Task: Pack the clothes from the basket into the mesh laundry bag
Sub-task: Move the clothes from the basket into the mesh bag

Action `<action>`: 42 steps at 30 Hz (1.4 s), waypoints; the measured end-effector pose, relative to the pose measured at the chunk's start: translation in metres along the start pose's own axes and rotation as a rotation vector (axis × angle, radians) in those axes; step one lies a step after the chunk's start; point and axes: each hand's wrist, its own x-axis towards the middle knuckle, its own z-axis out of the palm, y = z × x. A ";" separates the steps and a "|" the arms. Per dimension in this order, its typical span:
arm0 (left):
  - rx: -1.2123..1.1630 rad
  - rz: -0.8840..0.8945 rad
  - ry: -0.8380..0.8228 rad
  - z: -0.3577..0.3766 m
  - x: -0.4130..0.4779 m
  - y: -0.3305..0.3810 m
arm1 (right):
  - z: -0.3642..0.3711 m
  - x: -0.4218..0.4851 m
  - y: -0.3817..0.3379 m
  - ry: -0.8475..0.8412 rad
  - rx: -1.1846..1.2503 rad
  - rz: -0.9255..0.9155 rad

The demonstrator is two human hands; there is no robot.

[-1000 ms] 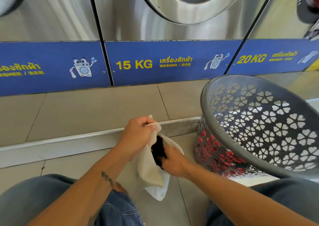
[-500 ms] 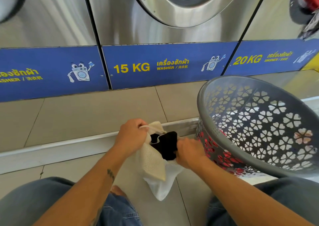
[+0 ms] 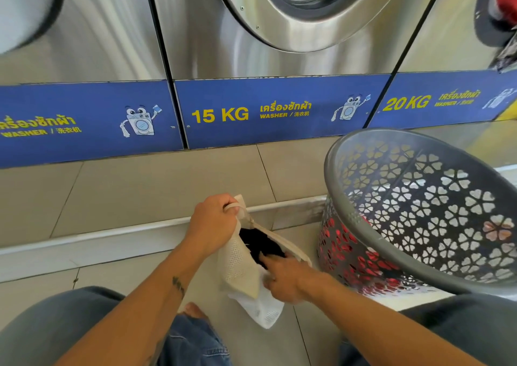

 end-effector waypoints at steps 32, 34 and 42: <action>-0.178 -0.018 -0.005 0.013 0.008 0.027 | -0.015 -0.033 0.021 0.155 -0.143 -0.080; -0.212 -0.008 0.008 0.013 0.004 0.035 | -0.020 -0.043 0.027 0.189 -0.125 -0.048; -0.111 -0.053 -0.027 0.023 -0.004 0.057 | -0.032 -0.074 0.029 0.217 -0.134 -0.024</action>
